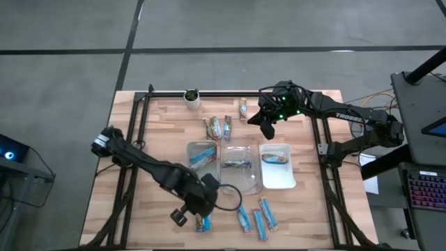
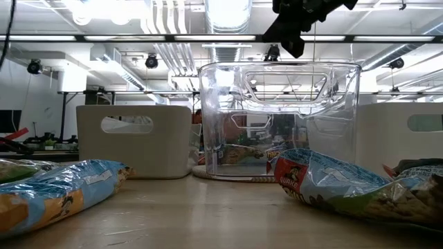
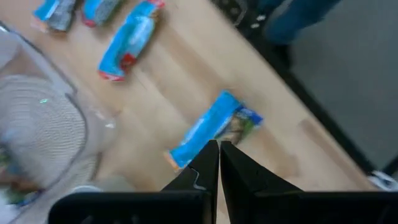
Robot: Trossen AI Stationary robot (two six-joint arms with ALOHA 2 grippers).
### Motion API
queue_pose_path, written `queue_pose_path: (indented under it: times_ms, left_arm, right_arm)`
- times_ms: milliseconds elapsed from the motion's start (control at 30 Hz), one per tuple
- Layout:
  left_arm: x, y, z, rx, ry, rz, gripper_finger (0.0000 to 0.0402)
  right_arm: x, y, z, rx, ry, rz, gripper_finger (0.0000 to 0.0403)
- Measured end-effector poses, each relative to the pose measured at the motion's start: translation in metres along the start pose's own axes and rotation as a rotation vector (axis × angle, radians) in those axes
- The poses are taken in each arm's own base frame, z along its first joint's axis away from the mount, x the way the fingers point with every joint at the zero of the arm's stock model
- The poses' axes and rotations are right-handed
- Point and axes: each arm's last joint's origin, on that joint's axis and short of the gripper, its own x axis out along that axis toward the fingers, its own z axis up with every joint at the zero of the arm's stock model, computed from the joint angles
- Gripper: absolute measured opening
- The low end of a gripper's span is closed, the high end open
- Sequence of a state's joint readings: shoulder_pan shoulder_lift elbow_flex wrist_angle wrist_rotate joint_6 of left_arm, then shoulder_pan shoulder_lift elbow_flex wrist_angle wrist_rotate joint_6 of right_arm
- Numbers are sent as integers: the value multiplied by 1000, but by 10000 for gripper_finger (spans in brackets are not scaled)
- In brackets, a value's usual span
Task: Pick and place Granola Bars by type
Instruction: Put the left blue granola bar into the transparent bin
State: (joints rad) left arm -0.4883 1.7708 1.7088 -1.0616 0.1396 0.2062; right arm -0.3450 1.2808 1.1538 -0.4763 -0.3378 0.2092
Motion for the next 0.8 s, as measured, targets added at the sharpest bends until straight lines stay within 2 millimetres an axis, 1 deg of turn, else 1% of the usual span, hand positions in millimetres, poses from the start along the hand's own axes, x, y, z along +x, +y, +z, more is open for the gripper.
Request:
queue_pose_path:
  times_ms: [100, 233, 333, 500, 600, 800]
  left_arm:
    - [7, -6, 1, 39, 96, 52, 1]
    - [10, -10, -6, 70, 219, 36, 1]
    - [10, -10, -10, 77, 261, 26, 1]
    - [7, -11, -9, 97, 256, 25, 7]
    - [6, -11, -8, 101, 251, 26, 34]
    - [7, -12, -7, 131, 238, 25, 118]
  right_arm:
    - [0, 0, 0, 19, 0, 0, 9]
    - [0, 0, 0, 32, 0, 1, 9]
    - [0, 0, -1, 85, 7, -2, 9]
    - [0, -1, -2, 128, 14, -29, 9]
    - [0, -1, -2, 132, 13, -32, 9]
    - [0, -1, -2, 139, 12, -34, 9]
